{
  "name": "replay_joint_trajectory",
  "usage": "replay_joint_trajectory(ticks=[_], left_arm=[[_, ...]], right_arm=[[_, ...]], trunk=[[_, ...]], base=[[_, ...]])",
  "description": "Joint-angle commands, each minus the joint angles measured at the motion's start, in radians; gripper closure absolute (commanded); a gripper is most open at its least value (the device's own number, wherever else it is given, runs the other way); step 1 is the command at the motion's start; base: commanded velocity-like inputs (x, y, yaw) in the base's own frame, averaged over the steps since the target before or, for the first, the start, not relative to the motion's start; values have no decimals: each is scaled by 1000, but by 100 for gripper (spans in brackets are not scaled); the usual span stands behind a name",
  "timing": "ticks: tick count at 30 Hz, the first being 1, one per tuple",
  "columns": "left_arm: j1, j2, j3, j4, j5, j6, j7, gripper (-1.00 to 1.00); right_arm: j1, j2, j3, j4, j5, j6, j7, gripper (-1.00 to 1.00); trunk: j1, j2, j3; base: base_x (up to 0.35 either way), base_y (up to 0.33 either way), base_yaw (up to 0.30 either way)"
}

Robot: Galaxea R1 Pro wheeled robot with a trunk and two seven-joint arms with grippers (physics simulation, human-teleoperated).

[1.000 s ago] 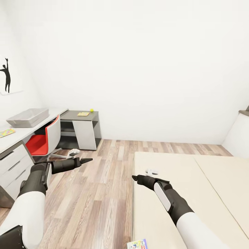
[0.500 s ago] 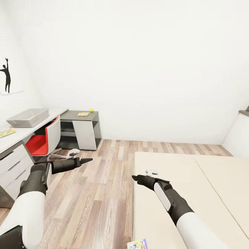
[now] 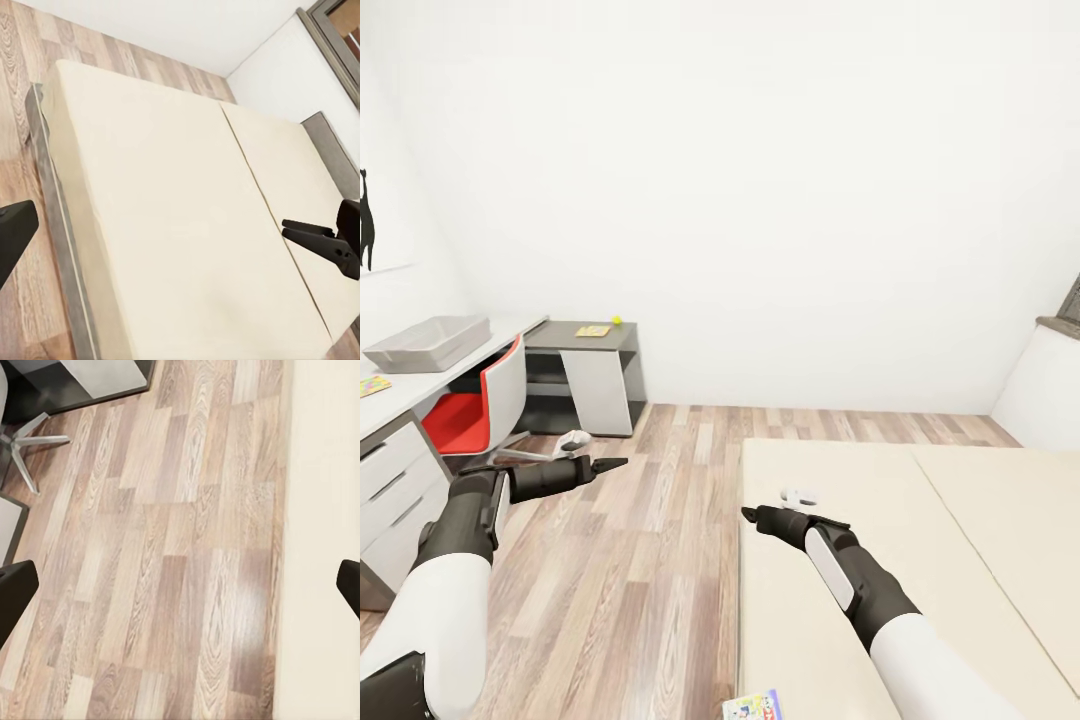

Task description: Put all the toys in the child's room - the three board games (two on the bed and one on the table), the two jigsaw puzzles on the table, and the tennis ball on the table - inside the toy box on the table in the child's room.

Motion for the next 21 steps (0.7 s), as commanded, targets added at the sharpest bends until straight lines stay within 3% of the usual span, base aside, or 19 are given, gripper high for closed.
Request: replay_joint_trajectory(ticks=[1,21], left_arm=[[-2,-1,4,-1,-10,8,-10,-100],[-2,0,4,-1,-10,8,-12,-100]], right_arm=[[-1,0,0,-1,-1,4,1,-100],[-1,1,0,-1,-1,4,1,-100]], trunk=[[1,-2,-2],[1,-2,-2]], base=[[0,0,-17],[0,3,-2]])
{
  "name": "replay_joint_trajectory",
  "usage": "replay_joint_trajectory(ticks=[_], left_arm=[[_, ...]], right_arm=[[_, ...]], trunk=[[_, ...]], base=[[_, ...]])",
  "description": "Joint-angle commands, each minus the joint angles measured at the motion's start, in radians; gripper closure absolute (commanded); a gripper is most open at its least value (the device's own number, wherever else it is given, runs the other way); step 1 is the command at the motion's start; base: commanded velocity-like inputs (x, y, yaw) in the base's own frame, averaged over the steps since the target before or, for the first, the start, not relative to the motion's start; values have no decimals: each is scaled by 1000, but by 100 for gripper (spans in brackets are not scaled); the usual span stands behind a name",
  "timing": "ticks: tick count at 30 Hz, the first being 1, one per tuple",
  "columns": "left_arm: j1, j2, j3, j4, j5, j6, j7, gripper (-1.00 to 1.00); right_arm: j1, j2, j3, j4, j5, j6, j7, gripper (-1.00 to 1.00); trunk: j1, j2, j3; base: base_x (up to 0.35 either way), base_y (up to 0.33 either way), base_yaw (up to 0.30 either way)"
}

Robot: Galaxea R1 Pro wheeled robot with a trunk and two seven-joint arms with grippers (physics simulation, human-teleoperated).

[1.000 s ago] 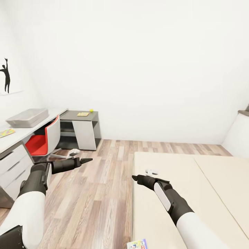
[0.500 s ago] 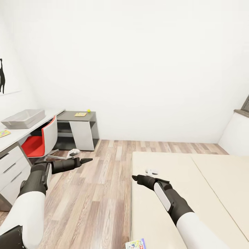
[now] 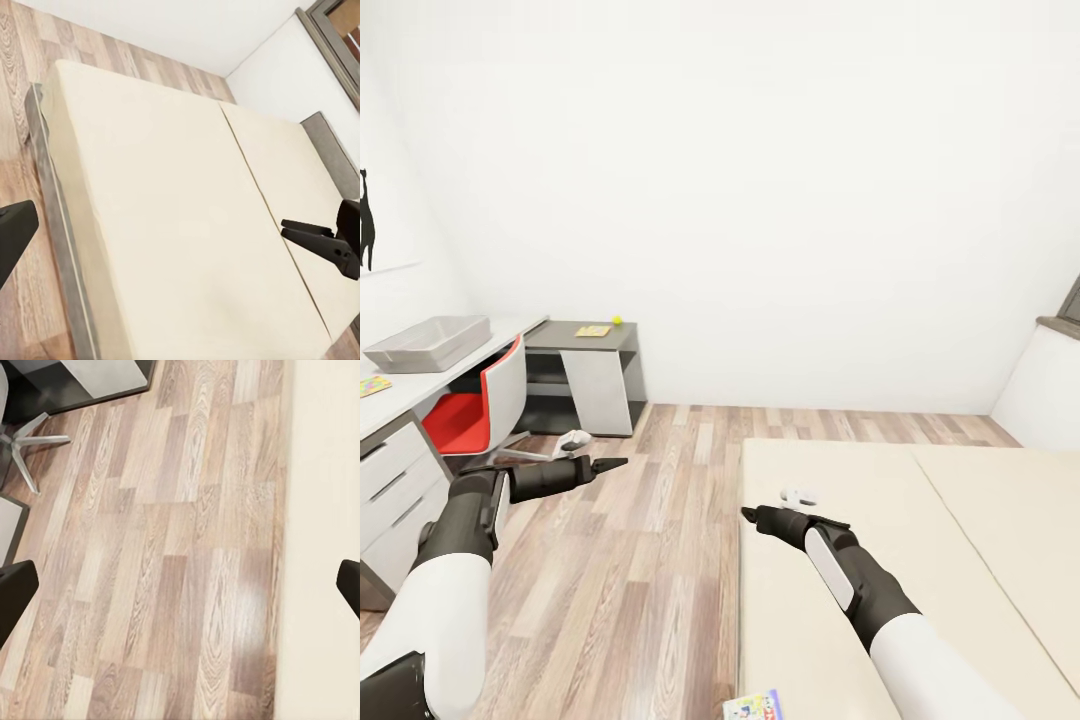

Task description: Put all the toys in the child's room - the three board games (two on the bed and one on the table), the two jigsaw puzzles on the table, and the tennis ball on the table - inside the toy box on the table in the child's room.

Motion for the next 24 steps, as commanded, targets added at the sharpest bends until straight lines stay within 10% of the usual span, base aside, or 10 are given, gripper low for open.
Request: replay_joint_trajectory(ticks=[1,24], left_arm=[[-1,-1,4,-1,-10,7,-10,-100],[-1,0,4,-1,-9,7,-10,-100]], right_arm=[[-1,0,0,-1,-1,4,1,-100],[-1,0,0,-1,0,4,1,-100]], trunk=[[1,-2,-2],[1,-2,-2]], base=[[0,77,0],[0,43,0]])
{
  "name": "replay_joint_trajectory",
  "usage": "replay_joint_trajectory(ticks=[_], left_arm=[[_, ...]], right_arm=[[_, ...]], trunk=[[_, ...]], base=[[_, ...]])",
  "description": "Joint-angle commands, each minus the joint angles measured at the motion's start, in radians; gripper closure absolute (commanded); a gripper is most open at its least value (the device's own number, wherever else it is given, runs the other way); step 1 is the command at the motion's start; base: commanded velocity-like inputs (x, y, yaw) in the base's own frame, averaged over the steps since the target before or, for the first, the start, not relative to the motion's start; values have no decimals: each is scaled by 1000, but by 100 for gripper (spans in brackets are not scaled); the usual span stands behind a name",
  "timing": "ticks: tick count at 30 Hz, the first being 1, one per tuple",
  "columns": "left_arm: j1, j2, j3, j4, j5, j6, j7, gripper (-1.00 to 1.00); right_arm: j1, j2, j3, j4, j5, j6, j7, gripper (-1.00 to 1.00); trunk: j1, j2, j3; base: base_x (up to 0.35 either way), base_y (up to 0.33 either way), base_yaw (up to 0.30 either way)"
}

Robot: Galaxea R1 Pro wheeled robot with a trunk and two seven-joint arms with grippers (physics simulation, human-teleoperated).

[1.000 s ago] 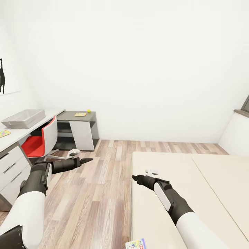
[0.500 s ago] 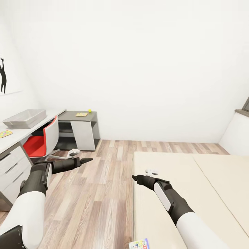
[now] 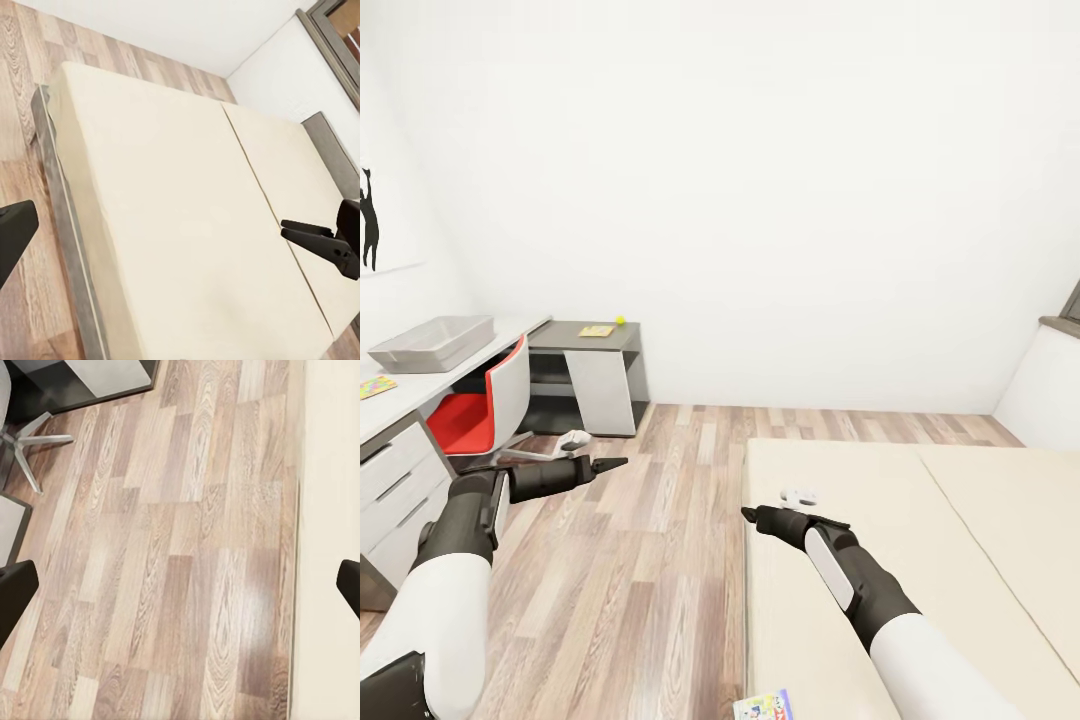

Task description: Put all the toys in the child's room - the three board games (two on the bed and one on the table), the two jigsaw puzzles on the table, and the tennis ball on the table - inside the toy box on the table in the child's room.

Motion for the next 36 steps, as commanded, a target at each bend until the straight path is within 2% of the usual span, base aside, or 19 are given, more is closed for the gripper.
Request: replay_joint_trajectory(ticks=[1,29,36], left_arm=[[-2,-1,4,-1,-10,8,-10,-100],[-1,-2,4,-1,-10,7,-9,-100],[0,-2,4,-1,-10,6,-9,-100]], right_arm=[[-1,0,0,-1,-1,4,1,-100],[-1,-2,-1,-1,-1,4,1,-100],[-1,-2,-1,-1,-2,4,1,-100]], trunk=[[1,-2,-2],[1,-2,-2],[1,-2,-2]], base=[[0,0,0],[0,28,0],[0,185,0]])
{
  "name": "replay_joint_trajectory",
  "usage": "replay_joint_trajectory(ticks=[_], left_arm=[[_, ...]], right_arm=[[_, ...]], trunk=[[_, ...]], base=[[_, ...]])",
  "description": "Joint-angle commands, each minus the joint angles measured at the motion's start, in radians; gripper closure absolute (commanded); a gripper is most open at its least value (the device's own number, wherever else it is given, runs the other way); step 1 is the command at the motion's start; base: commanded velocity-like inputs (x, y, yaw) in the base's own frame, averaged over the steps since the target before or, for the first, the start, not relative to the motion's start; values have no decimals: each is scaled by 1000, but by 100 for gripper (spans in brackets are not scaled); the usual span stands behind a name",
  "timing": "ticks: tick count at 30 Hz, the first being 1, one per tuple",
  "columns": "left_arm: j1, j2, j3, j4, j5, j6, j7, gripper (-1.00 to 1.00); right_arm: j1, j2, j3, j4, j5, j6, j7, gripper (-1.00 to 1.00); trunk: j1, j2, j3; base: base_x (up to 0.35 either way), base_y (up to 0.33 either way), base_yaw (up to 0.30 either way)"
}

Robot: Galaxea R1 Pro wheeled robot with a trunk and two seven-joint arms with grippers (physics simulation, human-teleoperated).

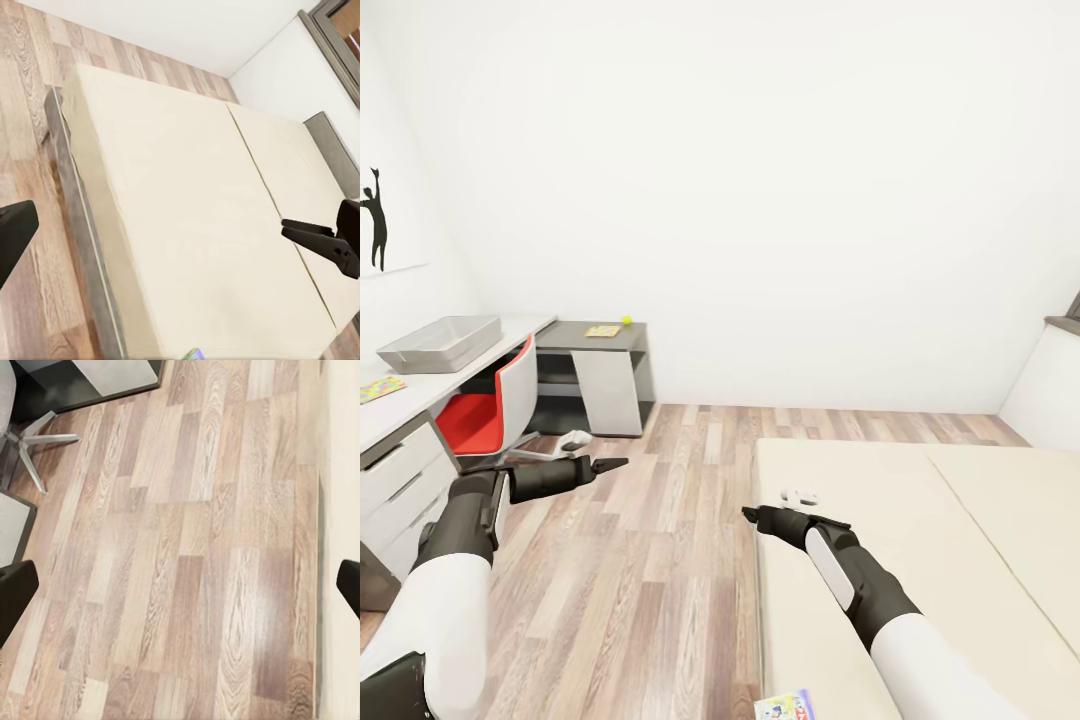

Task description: Put all the toys in the child's room - the three board games (two on the bed and one on the table), the two jigsaw puzzles on the table, and the tennis ball on the table - inside the toy box on the table in the child's room.

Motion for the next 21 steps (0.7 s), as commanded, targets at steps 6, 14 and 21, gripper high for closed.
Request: replay_joint_trajectory(ticks=[6,14,21], left_arm=[[-1,-1,4,-1,-9,8,-10,-100],[-1,-1,4,-1,-9,7,-10,-100],[-1,-1,4,-1,-9,7,-9,-100]], right_arm=[[-1,0,0,-1,-1,4,1,-100],[-1,0,0,-1,-1,4,1,-100],[-1,0,0,-1,-1,4,1,-100]], trunk=[[1,-2,-2],[1,-2,-2],[1,-2,-2]], base=[[0,94,0],[0,10,0],[0,0,0]])
